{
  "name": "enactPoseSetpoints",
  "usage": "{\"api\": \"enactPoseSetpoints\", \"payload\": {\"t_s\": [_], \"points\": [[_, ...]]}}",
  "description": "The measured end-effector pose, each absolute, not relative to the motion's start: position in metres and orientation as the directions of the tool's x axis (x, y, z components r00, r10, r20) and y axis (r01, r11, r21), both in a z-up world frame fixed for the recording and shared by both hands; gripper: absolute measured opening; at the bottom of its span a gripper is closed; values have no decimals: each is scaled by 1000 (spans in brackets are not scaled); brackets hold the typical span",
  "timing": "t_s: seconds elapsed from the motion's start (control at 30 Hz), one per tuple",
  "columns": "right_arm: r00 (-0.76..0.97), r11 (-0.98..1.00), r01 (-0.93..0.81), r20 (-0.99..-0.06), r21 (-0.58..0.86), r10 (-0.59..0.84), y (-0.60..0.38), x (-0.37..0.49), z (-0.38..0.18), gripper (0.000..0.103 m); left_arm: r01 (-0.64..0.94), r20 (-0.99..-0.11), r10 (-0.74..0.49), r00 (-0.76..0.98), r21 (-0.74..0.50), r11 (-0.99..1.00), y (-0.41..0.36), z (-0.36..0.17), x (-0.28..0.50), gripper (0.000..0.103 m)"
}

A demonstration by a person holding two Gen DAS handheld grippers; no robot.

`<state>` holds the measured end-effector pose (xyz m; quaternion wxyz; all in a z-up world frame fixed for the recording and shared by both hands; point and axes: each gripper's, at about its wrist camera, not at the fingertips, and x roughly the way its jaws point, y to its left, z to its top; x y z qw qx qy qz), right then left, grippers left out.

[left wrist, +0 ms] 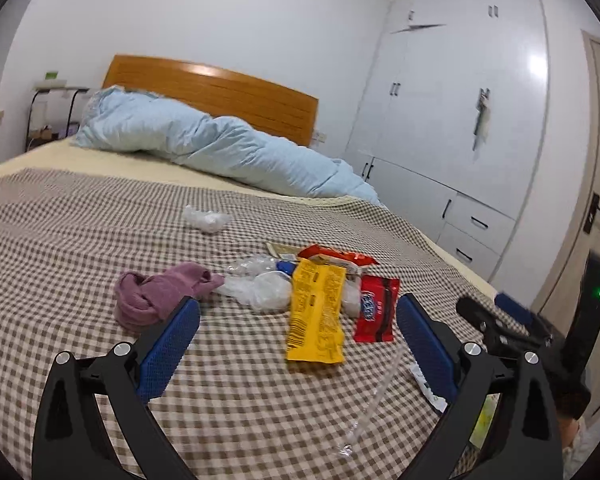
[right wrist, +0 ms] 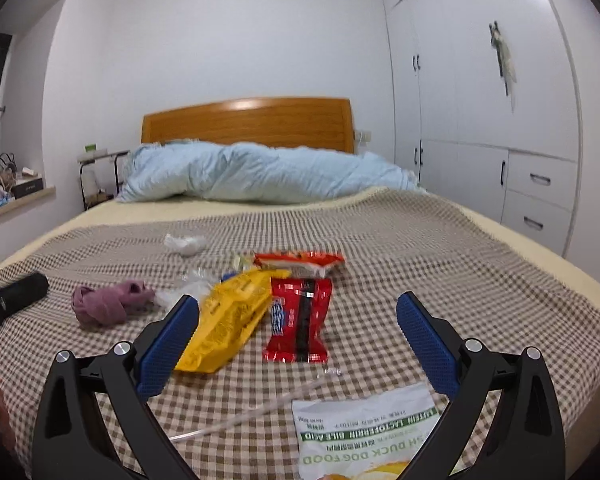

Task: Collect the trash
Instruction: 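Move both open tools toward the red snack packet and pink towel, then close the right tool on the red snack packet while the left tool approaches the pink towel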

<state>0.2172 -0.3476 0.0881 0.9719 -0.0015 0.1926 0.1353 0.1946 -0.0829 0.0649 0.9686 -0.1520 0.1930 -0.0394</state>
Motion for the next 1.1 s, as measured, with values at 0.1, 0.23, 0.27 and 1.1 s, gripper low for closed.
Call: {"api": "enactPoseSetpoints", "payload": {"t_s": [0.1, 0.23, 0.27, 1.1], "points": [[880, 960, -278, -390, 40, 271, -343, 218, 85, 95, 1, -380, -137, 915, -336, 942, -73, 61, 200, 95], [875, 960, -280, -412, -4, 254, -331, 225, 83, 95, -9, -400, -128, 908, -324, 946, -72, 59, 204, 95], [868, 961, -276, -434, -13, 243, -326, 232, 82, 95, -9, -402, -125, 907, -316, 949, -73, 59, 204, 95], [622, 975, -24, -760, 222, 188, -319, 364, 0, 46, -103, -502, -93, 860, -348, 932, -41, 41, 252, 95]]}}
